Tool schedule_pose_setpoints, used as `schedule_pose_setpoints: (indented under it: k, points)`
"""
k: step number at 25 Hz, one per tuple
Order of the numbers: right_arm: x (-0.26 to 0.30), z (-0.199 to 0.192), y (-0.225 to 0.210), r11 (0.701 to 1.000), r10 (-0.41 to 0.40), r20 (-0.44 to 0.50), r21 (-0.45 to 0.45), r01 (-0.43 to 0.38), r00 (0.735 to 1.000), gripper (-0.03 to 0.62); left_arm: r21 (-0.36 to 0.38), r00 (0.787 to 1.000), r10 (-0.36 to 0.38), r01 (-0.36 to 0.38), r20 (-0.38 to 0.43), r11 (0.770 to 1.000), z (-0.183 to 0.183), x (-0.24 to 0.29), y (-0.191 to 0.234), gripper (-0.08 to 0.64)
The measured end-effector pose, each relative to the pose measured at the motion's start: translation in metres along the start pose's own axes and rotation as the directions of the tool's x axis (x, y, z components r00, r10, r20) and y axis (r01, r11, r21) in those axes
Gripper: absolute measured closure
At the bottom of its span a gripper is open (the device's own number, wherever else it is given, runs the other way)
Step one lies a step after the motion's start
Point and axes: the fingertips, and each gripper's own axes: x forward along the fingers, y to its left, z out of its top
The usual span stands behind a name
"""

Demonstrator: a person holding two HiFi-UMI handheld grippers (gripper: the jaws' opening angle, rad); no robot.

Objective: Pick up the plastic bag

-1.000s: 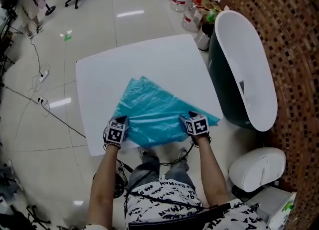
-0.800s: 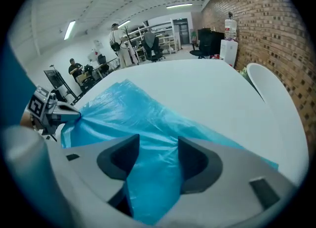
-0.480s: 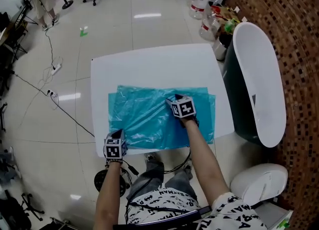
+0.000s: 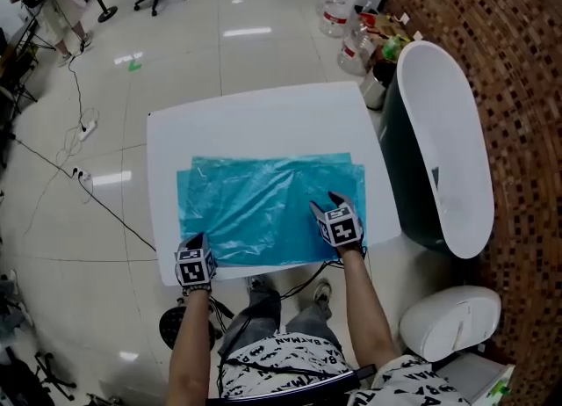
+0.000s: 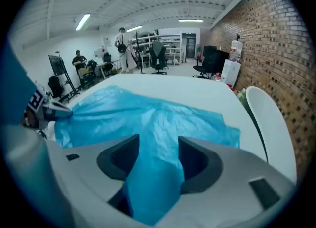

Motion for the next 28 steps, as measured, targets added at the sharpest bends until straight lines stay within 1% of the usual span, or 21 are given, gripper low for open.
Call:
schedule_pose_setpoints:
  k: [2, 3, 4, 6, 8, 11, 14, 15, 17, 21, 23, 24, 26, 27, 28]
  points:
    - [-0.005, -0.039, -0.008, 1.000, -0.018, -0.090, -0.022, 0.017, 0.996, 0.328, -0.012, 1.000, 0.007, -0.007, 0.004, 1.000, 0.002, 0.000, -0.002, 0.558]
    - [-0.004, -0.050, -0.011, 1.000, -0.015, -0.112, -0.019, 0.013, 0.994, 0.328, -0.021, 1.000, 0.009, -0.009, 0.006, 1.000, 0.002, 0.000, -0.003, 0.558]
    - [-0.001, -0.055, -0.014, 1.000, -0.005, -0.114, -0.004, 0.004, 0.993, 0.327, -0.027, 1.000, 0.011, -0.010, 0.006, 1.000, 0.002, 0.000, -0.004, 0.558]
    - [0.006, -0.049, -0.023, 1.000, 0.008, -0.096, 0.031, -0.005, 0.995, 0.327, -0.028, 1.000, 0.013, -0.012, 0.004, 1.000, 0.001, -0.001, -0.007, 0.558]
    - [0.015, -0.036, -0.032, 0.999, 0.016, -0.080, 0.042, -0.012, 0.997, 0.328, -0.035, 1.000, 0.012, -0.012, 0.005, 0.999, -0.001, -0.001, -0.010, 0.558]
    - [0.023, -0.023, -0.039, 0.998, 0.025, -0.076, 0.063, -0.020, 0.997, 0.328, -0.070, 1.000, 0.004, -0.003, 0.015, 0.998, -0.002, -0.001, -0.013, 0.558]
    - [0.025, -0.017, -0.036, 0.993, 0.061, -0.061, 0.100, -0.054, 0.996, 0.328, -0.101, 0.999, -0.008, 0.011, 0.031, 0.995, -0.001, -0.001, -0.010, 0.558]
    - [0.020, -0.014, -0.034, 0.992, 0.070, -0.045, 0.107, -0.065, 0.997, 0.328, -0.106, 0.999, -0.008, 0.013, 0.051, 0.994, 0.004, -0.006, -0.010, 0.558]
    - [0.002, -0.005, -0.032, 0.991, 0.081, 0.007, 0.106, -0.081, 0.997, 0.328, -0.127, 0.992, -0.003, 0.019, 0.123, 0.992, 0.021, -0.025, -0.012, 0.558]
    - [-0.050, 0.017, -0.029, 0.984, 0.134, 0.119, 0.101, -0.146, 0.984, 0.328, -0.191, 0.962, 0.001, 0.052, 0.272, 0.980, 0.060, -0.067, -0.035, 0.558]
    - [-0.075, 0.031, -0.020, 0.972, 0.178, 0.189, 0.117, -0.203, 0.966, 0.334, -0.197, 0.945, -0.002, 0.070, 0.327, 0.978, 0.075, -0.089, -0.046, 0.558]
    - [-0.088, 0.041, -0.014, 0.963, 0.201, 0.232, 0.129, -0.235, 0.952, 0.336, -0.191, 0.935, -0.005, 0.078, 0.354, 0.978, 0.083, -0.101, -0.051, 0.558]
    - [-0.115, 0.055, -0.004, 0.946, 0.225, 0.313, 0.156, -0.284, 0.923, 0.364, -0.180, 0.915, -0.020, 0.100, 0.402, 0.979, 0.096, -0.121, -0.064, 0.558]
    - [-0.128, 0.058, 0.000, 0.941, 0.224, 0.345, 0.167, -0.294, 0.912, 0.394, -0.178, 0.907, -0.030, 0.115, 0.421, 0.977, 0.100, -0.130, -0.071, 0.558]
    - [-0.139, 0.058, 0.005, 0.939, 0.219, 0.373, 0.171, -0.298, 0.902, 0.452, -0.177, 0.899, -0.042, 0.131, 0.436, 0.975, 0.101, -0.137, -0.078, 0.558]
